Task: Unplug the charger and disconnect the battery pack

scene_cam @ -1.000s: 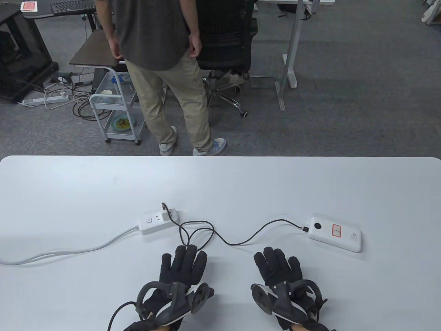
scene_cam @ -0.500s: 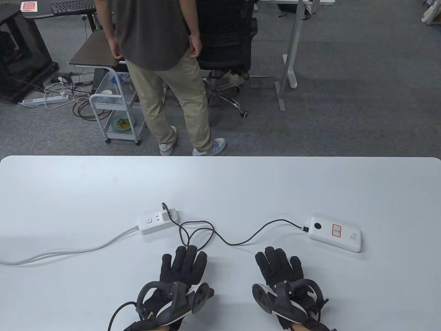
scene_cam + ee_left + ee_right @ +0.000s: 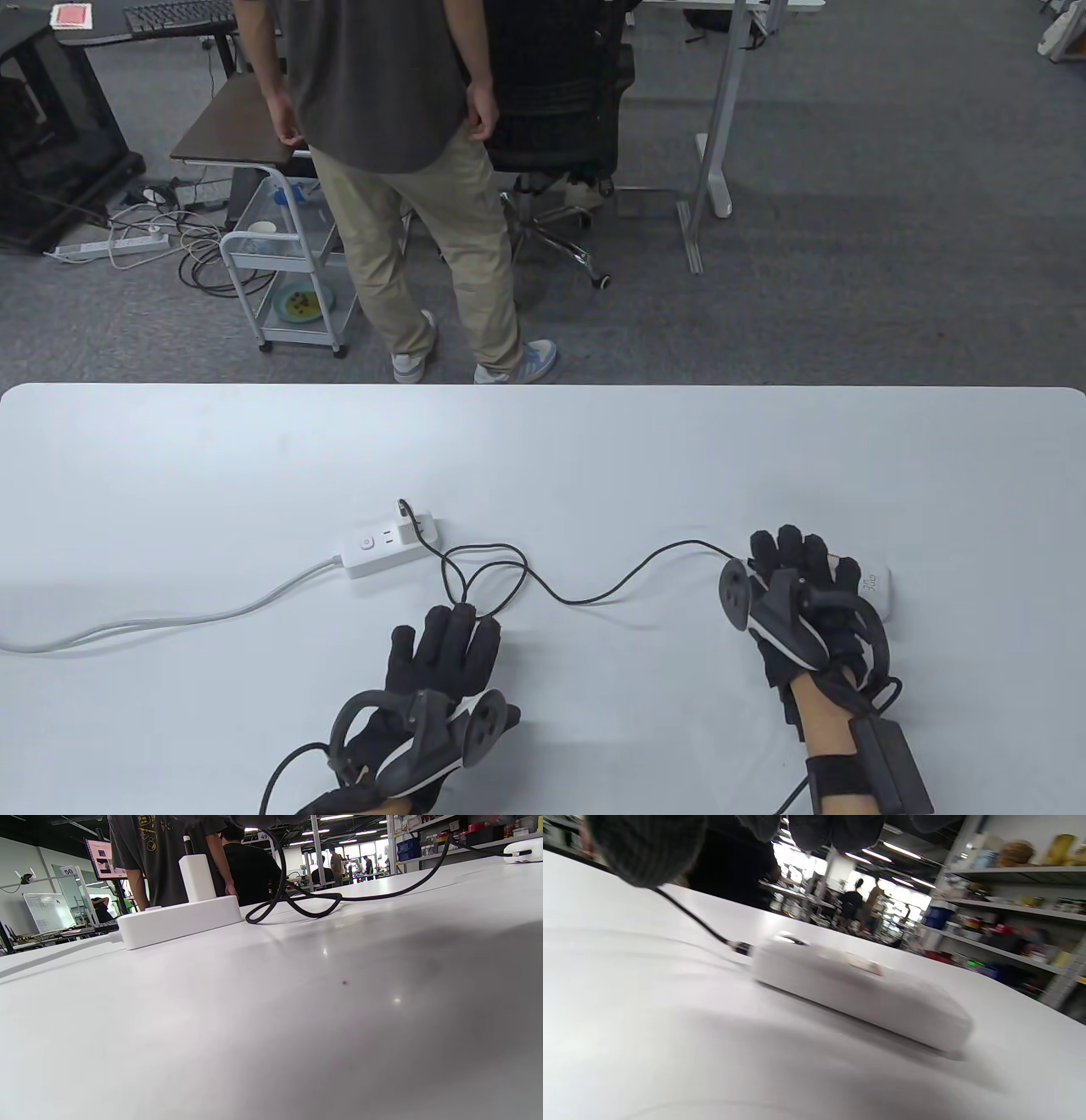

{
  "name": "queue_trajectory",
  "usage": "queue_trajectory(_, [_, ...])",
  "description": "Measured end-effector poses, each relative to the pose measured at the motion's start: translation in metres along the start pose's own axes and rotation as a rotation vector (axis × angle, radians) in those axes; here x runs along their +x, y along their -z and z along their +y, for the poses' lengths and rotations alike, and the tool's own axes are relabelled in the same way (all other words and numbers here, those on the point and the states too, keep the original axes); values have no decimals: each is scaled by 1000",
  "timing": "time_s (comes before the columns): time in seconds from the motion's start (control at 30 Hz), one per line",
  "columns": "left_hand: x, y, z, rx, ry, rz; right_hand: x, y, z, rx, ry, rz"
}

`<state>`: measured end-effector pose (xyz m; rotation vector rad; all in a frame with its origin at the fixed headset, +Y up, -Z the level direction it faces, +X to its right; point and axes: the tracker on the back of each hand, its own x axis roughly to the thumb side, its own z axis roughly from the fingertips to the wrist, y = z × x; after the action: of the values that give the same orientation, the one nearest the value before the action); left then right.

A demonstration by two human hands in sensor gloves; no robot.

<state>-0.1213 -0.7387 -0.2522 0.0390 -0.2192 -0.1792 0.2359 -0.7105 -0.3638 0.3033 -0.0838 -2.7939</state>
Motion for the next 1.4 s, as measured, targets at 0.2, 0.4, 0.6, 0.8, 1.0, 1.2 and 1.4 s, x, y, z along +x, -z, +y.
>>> queue_trajectory(0.2, [-1, 1, -1, -6, -17, -6, -24, 46, 20, 224, -86, 14])
queue_trajectory(0.4, [-7, 2, 0, -14, -90, -12, -33, 77, 30, 344, 147, -12])
queue_trajectory(0.6, [-9, 5, -4, -43, -101, -7, -34, 95, 49, 495, 62, -5])
queue_trajectory(0.8, [-12, 7, -4, -66, -144, -15, -38, 101, 55, 463, 116, -84])
queue_trajectory(1.0, [-11, 8, -7, -90, -125, -16, -41, 89, 51, 232, 72, -249])
queue_trajectory(1.2, [-13, 8, -5, -82, -123, -7, -36, 68, 44, 143, 25, -332])
queue_trajectory(1.4, [-21, 9, -4, -77, -115, 22, -32, 37, 10, 84, 65, -453])
